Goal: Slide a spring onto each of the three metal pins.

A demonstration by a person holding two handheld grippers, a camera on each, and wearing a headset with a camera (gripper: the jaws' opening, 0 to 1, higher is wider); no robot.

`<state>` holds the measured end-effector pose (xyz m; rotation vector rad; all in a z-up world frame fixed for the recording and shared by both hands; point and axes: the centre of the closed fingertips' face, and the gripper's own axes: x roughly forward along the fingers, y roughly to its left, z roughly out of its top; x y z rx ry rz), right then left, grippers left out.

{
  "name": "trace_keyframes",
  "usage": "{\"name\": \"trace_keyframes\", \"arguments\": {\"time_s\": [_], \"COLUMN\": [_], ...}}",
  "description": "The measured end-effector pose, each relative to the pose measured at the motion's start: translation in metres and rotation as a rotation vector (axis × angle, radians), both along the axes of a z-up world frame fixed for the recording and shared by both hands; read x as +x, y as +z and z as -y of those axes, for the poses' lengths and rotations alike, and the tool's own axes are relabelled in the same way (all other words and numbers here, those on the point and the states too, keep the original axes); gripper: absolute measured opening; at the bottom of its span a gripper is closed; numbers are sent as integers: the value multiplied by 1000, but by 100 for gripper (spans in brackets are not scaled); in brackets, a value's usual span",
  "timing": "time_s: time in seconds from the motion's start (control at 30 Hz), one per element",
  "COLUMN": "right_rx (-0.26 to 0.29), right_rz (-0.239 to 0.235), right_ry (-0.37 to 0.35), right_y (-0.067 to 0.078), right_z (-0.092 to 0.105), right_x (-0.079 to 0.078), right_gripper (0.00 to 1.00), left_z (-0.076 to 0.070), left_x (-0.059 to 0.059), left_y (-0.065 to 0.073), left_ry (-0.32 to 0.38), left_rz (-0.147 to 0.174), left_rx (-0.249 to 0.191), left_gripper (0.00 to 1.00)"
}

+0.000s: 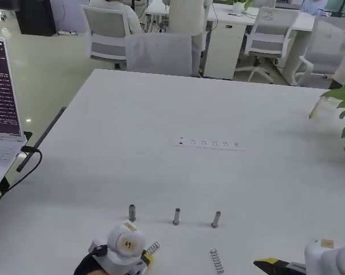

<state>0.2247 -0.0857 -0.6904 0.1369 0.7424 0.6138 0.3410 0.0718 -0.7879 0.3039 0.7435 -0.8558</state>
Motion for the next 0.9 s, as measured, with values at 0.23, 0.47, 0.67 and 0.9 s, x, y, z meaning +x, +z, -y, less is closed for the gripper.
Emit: {"name": "trace_keyframes", "arguments": {"time_s": [0.23,0.47,0.67,0.9], "right_rx": [5,20,30,47], "right_rz": [0,-5,-14,-13], "right_ry": [11,8,22,31], "right_y": [1,1,-1,0], "right_z": [-3,-4,-10,-15], "right_x": [1,0,0,6], "right_gripper": [55,54,53,52], "left_z": [-10,-20,-24,-24], "left_x": [-2,-4,-8,-9], "left_y": [5,8,15,28], "left_ry": [1,1,-20,-41], "left_rz": [7,5,14,32], "left_rx": [-4,-7,-10,-25], "left_gripper": [2,2,2,2]}}
